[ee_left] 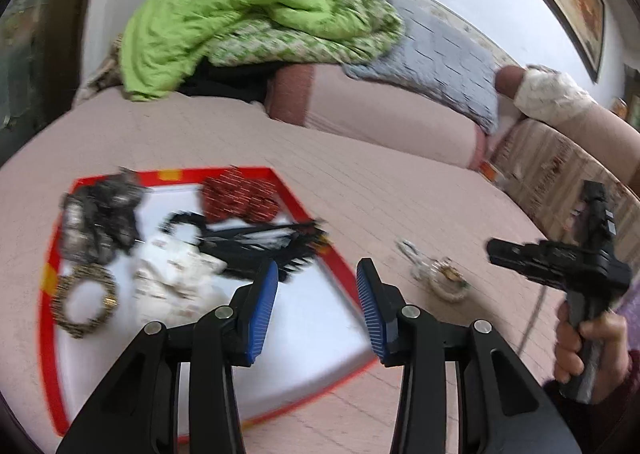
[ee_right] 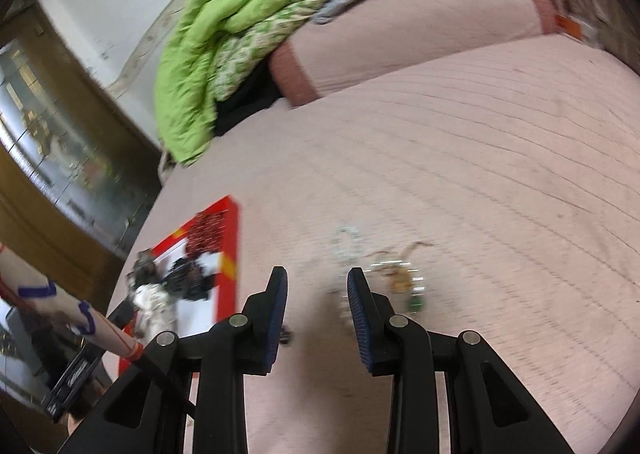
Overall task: Organize jewelry
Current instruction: 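Move both grippers back to the loose jewelry beside the tray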
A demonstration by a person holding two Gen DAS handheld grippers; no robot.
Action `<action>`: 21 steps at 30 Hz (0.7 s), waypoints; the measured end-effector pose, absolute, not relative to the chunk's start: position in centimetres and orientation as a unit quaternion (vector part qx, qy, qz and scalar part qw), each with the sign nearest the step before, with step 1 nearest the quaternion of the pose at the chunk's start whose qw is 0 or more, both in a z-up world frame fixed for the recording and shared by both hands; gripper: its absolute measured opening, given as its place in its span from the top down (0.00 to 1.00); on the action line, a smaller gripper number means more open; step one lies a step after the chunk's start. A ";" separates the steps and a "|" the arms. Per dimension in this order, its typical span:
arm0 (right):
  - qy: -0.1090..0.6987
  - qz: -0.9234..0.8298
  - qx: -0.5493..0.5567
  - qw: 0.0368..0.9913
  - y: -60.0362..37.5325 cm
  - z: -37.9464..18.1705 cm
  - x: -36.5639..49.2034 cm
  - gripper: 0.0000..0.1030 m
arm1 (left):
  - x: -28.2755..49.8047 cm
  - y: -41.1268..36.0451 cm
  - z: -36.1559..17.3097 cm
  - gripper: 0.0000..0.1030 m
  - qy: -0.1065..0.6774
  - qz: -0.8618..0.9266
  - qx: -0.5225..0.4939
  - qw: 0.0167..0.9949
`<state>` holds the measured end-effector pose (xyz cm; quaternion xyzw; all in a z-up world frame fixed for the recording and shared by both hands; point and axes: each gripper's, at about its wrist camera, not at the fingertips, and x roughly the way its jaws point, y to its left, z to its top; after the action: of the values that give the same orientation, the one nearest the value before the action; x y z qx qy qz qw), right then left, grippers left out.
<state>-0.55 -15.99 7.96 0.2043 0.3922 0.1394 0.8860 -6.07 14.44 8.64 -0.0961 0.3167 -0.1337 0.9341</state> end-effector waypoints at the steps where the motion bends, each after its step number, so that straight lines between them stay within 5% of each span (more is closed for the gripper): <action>1: 0.397 0.132 0.212 0.883 -16.9 7.6 -0.3 0.67 | -6.2 13.9 8.6 0.61 0.316 -0.138 -0.090 0.934; 8: 0.446 0.092 0.270 0.848 -21.1 4.5 0.7 0.67 | -6.4 8.9 8.1 0.60 0.326 -0.193 -0.063 0.923; 17: 0.487 0.105 0.184 0.848 -17.9 3.0 2.2 0.67 | -6.1 5.7 7.5 0.60 0.338 -0.221 -0.044 0.914; 21: 0.489 0.080 0.067 0.866 -15.1 2.8 2.4 0.85 | -6.0 5.3 7.5 0.60 0.340 -0.222 -0.042 0.913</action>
<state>2.37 -15.13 2.82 0.0673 0.4889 0.0802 0.8660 -6.02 5.33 7.47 -0.0425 0.3401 -0.2218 0.9129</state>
